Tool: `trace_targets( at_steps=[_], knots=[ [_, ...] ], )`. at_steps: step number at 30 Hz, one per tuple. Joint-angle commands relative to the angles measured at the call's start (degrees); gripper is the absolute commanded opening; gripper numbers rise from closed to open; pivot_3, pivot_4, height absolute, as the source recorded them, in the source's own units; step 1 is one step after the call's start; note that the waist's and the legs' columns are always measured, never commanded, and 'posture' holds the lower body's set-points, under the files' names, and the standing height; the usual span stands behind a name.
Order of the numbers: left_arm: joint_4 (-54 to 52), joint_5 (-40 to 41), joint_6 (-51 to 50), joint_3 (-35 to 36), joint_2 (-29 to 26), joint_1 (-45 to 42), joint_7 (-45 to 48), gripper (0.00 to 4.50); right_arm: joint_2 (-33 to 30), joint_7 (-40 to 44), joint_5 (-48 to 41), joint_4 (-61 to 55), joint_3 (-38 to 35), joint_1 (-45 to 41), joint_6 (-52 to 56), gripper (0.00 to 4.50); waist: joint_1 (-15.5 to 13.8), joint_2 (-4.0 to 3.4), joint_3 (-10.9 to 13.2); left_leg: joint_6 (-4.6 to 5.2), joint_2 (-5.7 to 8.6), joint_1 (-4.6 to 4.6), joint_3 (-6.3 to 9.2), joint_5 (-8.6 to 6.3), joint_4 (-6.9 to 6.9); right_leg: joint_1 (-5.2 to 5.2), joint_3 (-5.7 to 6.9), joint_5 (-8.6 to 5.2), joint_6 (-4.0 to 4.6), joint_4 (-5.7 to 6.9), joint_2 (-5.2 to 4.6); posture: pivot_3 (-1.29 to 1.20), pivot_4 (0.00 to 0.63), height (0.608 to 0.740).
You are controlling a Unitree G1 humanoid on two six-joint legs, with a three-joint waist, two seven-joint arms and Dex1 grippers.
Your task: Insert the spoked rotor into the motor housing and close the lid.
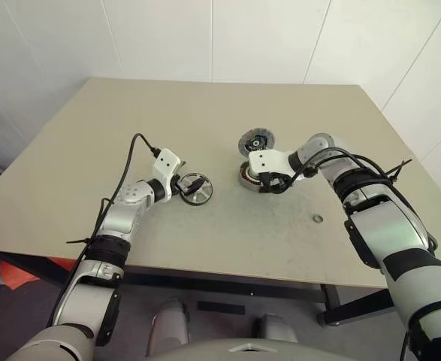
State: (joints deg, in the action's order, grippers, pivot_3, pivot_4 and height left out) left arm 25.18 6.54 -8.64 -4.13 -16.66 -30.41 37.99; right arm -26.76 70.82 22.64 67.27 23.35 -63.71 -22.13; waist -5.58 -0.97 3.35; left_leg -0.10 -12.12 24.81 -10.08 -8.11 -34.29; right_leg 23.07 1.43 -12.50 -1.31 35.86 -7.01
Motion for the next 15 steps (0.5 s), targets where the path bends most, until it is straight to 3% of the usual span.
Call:
trace_targets(
  at_steps=[1, 5, 9, 15],
  knots=[
    [-1.36, 0.25, 0.48, 0.63, -0.08, -0.65, -0.22, 4.50, -1.16, 0.44, -0.12, -1.01, -0.19, -0.63, -0.52, 1.94, 0.07, 0.02, -0.01, 0.00, -0.01, -0.02, 0.00, 0.00, 0.00, -0.02, 0.00, 0.00, 0.00, 0.00, 0.00, 0.00, 0.000, 0.740],
    [-0.95, 0.13, 0.73, 0.33, 0.58, -0.82, -0.40, 4.50, -2.39, 3.13, -1.71, -4.29, -0.91, 1.10, -0.83, 1.90, 0.01, 0.02, -0.01, -0.01, -0.02, -0.06, 0.00, 0.00, 0.00, -0.01, 0.00, 0.05, 0.08, 0.04, 0.01, 0.00, 0.000, 0.740],
    [-1.05, 0.08, 0.74, 0.29, 1.08, -0.67, -0.56, 4.50, -4.37, 11.61, -6.81, -16.70, -2.30, 7.13, 3.31, 1.90, -0.18, 0.04, -0.02, 0.00, -0.01, -0.05, 0.00, 0.00, 0.00, -0.09, 0.01, 0.05, 0.08, -0.02, 0.00, 0.00, 0.000, 0.740],
    [-0.87, 0.04, 0.79, 0.24, 1.30, -0.55, -0.50, 4.50, -9.00, 13.06, -8.21, -34.47, -2.67, 14.92, 10.23, 1.90, -0.53, 0.04, -0.02, 0.09, -0.04, 0.03, 0.00, -0.04, 0.00, -0.04, 0.02, 0.05, 0.08, -0.11, 0.01, 0.00, 0.000, 0.740]
  ],
)
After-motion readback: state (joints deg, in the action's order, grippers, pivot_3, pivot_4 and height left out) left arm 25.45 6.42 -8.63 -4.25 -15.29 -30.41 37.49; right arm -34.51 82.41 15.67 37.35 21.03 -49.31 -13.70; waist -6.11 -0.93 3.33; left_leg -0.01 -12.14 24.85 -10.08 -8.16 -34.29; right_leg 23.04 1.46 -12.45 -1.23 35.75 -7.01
